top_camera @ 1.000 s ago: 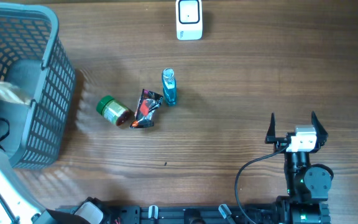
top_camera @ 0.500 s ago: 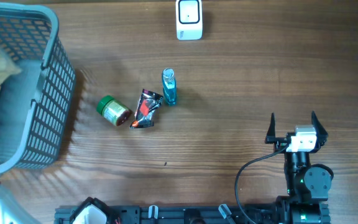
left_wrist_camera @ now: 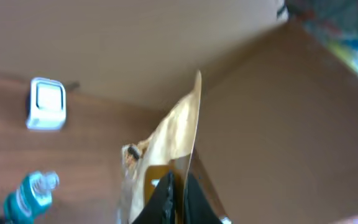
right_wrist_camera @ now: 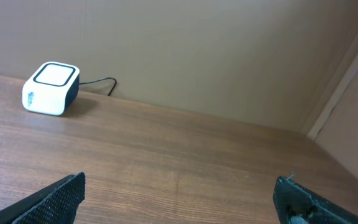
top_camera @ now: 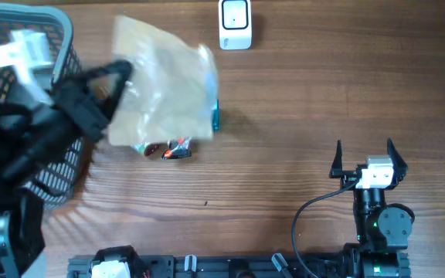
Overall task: Scan the item barcode
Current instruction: 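Lift the Pantree bag out and lay it right of the bottle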
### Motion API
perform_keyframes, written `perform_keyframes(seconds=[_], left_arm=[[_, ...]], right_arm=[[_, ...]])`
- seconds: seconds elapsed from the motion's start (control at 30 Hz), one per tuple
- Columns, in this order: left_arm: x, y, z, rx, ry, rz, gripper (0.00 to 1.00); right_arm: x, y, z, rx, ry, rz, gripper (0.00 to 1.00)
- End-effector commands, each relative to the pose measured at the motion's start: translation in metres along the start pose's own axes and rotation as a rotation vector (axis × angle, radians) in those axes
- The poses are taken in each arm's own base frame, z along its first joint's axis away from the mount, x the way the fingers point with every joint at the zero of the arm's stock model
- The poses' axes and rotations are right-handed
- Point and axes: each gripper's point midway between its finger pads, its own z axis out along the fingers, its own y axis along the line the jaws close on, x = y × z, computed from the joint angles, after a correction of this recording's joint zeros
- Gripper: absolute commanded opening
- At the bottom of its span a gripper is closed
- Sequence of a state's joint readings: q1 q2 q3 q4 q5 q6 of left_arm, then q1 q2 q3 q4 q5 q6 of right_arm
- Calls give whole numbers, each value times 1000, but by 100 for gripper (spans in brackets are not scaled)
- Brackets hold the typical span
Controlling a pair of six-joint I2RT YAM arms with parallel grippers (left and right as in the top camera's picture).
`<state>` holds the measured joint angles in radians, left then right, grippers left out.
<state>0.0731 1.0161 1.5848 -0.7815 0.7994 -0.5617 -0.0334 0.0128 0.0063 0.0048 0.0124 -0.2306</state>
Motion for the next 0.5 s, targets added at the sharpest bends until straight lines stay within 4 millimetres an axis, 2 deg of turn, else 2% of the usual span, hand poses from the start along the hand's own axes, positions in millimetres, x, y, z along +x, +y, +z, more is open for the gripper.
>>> perform_keyframes(seconds=[0.0, 0.07, 0.1, 0.17, 0.27, 0.33, 0.47], left_arm=[[24, 23, 33, -102, 111, 95, 4], [45, 37, 56, -152, 206, 72, 4], [67, 42, 81, -154, 301, 60, 4], [93, 47, 109, -153, 404, 73, 4], [147, 61, 155, -214, 562, 102, 4], [180, 69, 176, -256, 643, 132, 4], [232, 85, 202, -353, 745, 176, 4]], right_arm=[[-1, -2, 0, 10, -6, -5, 100], [-1, -2, 0, 10, -6, -6, 100], [-1, -2, 0, 10, -6, -6, 100], [-1, -2, 0, 10, -6, -6, 100], [-1, -2, 0, 10, -6, -6, 99], [-1, -2, 0, 10, -6, -6, 100], [-1, -2, 0, 10, -6, -6, 100]])
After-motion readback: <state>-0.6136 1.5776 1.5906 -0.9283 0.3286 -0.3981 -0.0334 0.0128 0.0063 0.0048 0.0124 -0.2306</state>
